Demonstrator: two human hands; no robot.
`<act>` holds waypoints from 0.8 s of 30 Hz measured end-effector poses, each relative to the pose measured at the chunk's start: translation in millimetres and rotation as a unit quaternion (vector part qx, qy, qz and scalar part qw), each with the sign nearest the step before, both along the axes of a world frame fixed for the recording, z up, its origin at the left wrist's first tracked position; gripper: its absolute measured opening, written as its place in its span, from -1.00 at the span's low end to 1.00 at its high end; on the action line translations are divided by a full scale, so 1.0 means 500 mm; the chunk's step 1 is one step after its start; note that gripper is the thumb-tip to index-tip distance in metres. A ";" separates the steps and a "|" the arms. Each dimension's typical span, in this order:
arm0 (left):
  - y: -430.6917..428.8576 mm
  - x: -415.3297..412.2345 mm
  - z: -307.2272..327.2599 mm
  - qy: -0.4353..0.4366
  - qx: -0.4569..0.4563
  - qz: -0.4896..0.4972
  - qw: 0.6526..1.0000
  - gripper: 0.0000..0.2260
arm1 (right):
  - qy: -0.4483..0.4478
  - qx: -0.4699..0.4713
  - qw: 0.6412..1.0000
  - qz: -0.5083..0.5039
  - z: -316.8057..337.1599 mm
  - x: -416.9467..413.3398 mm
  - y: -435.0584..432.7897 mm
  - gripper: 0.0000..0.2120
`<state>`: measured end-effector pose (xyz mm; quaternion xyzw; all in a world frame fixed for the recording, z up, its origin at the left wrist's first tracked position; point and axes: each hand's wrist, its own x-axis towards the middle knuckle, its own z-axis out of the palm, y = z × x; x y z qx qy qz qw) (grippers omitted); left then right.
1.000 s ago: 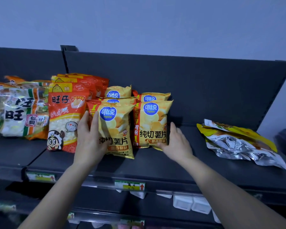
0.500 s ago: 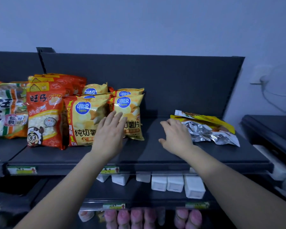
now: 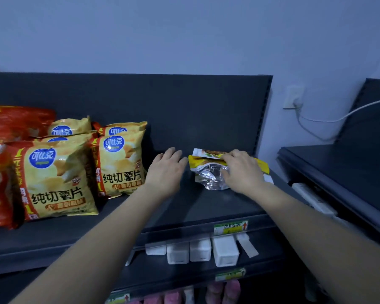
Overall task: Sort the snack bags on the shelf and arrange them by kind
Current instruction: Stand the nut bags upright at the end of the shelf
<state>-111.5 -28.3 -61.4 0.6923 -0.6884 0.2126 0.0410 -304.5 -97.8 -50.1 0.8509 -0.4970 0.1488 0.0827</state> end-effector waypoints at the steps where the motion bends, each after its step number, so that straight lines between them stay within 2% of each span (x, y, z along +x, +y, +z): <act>1: -0.021 -0.002 0.000 -0.003 0.005 -0.004 1.000 -0.51 | 0.001 0.002 1.000 -0.010 0.000 -0.007 -0.019 -0.62; 6: -0.131 0.002 -0.008 0.005 0.016 -0.027 0.999 -0.57 | 0.016 0.039 0.997 -0.065 -0.008 -0.030 -0.121 -0.68; 10: -0.205 0.002 -0.010 0.048 0.064 -0.045 0.996 -0.56 | -0.035 0.131 0.982 -0.128 -0.030 -0.048 -0.193 -0.66; 13: -0.248 0.004 -0.024 0.164 0.091 -0.030 0.982 -0.62 | -0.074 0.200 0.962 -0.170 -0.052 -0.057 -0.230 -0.54; 16: -0.273 0.010 -0.031 0.290 0.141 0.024 0.946 -0.56 | -0.111 0.215 0.950 -0.199 -0.058 -0.053 -0.253 -0.46; 19: -0.282 0.009 -0.026 0.408 0.193 0.060 0.890 -0.61 | -0.167 0.211 0.935 -0.233 -0.054 -0.050 -0.274 -0.63; 20: -0.286 0.012 -0.031 0.471 0.199 0.073 0.856 -0.69 | -0.198 0.215 0.925 -0.244 -0.053 -0.050 -0.282 -0.70; 22: -0.293 0.017 -0.040 0.606 0.190 0.091 0.767 -0.80 | -0.301 0.240 0.887 -0.254 -0.055 -0.051 -0.302 -0.75; 24: -0.299 0.022 -0.046 0.700 0.152 0.109 0.689 -0.72 | -0.402 0.280 0.838 -0.240 -0.050 -0.049 -0.314 -0.70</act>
